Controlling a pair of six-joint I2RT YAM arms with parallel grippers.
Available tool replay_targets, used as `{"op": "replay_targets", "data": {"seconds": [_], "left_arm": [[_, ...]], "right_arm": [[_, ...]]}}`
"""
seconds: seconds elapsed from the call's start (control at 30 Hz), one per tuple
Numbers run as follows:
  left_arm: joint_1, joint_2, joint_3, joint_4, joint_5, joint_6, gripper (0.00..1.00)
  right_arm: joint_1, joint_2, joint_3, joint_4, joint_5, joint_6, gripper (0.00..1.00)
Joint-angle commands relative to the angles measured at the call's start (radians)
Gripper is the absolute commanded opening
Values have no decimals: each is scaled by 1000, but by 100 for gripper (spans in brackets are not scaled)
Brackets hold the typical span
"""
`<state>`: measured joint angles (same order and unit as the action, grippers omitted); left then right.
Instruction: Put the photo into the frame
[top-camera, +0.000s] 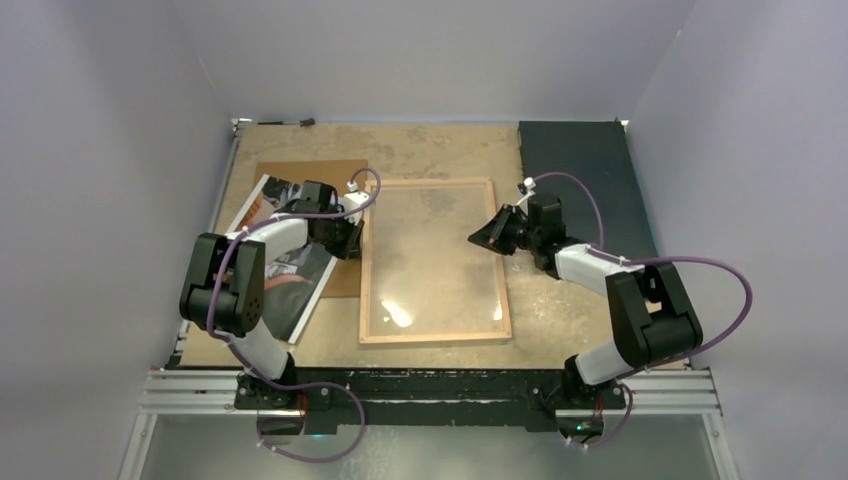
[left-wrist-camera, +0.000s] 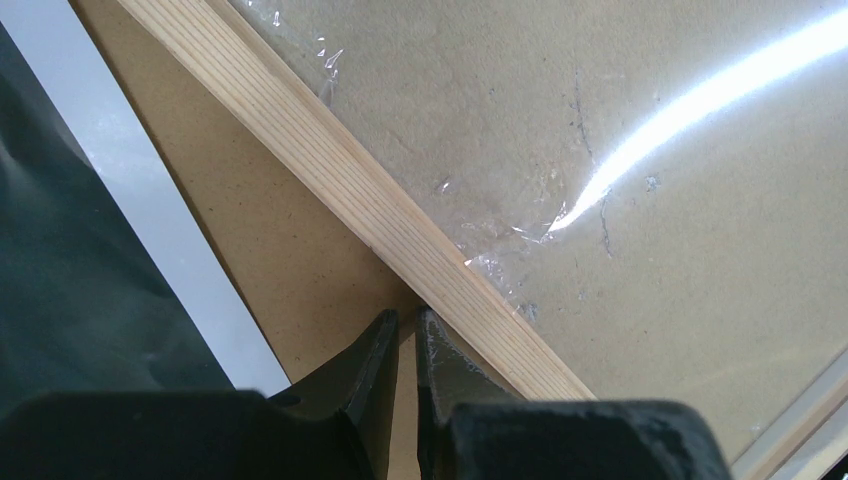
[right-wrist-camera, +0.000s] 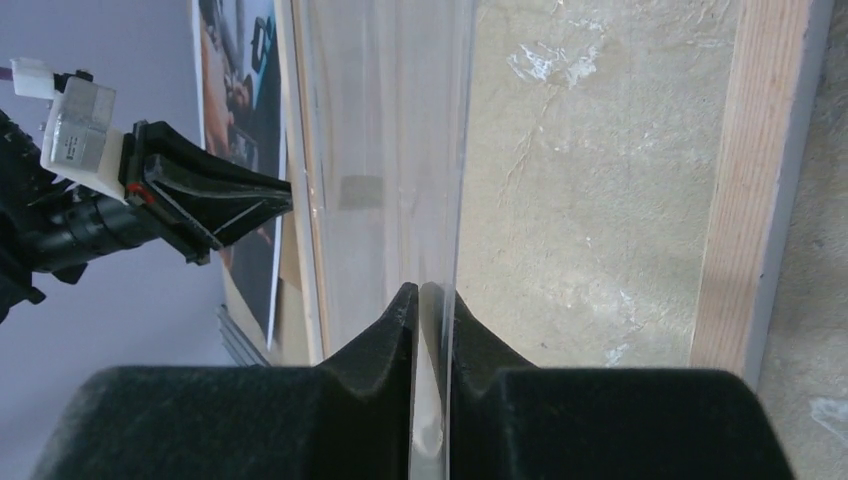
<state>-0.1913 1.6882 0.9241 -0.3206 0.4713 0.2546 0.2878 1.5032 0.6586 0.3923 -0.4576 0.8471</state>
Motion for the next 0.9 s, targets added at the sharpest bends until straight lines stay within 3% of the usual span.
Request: {"op": "replay_targets", "data": {"seconds": [0.0, 0.07, 0.13, 0.33, 0.7, 0.87], "left_arm": [[-18, 21, -21, -61, 3, 17, 10], [-18, 21, -21, -63, 1, 19, 10], [-18, 18, -21, -62, 0, 20, 10], [-18, 13, -24, -61, -2, 18, 9], [-18, 13, -25, -63, -3, 20, 8], [-18, 7, -28, -64, -2, 18, 8]], "right_arm": [[20, 8, 90, -87, 35, -102, 19], [21, 14, 114, -113, 49, -129, 31], [22, 26, 144, -159, 68, -158, 52], [56, 66, 237, -293, 152, -242, 80], [127, 141, 364, -503, 343, -324, 98], [146, 156, 424, -571, 402, -335, 99]]}}
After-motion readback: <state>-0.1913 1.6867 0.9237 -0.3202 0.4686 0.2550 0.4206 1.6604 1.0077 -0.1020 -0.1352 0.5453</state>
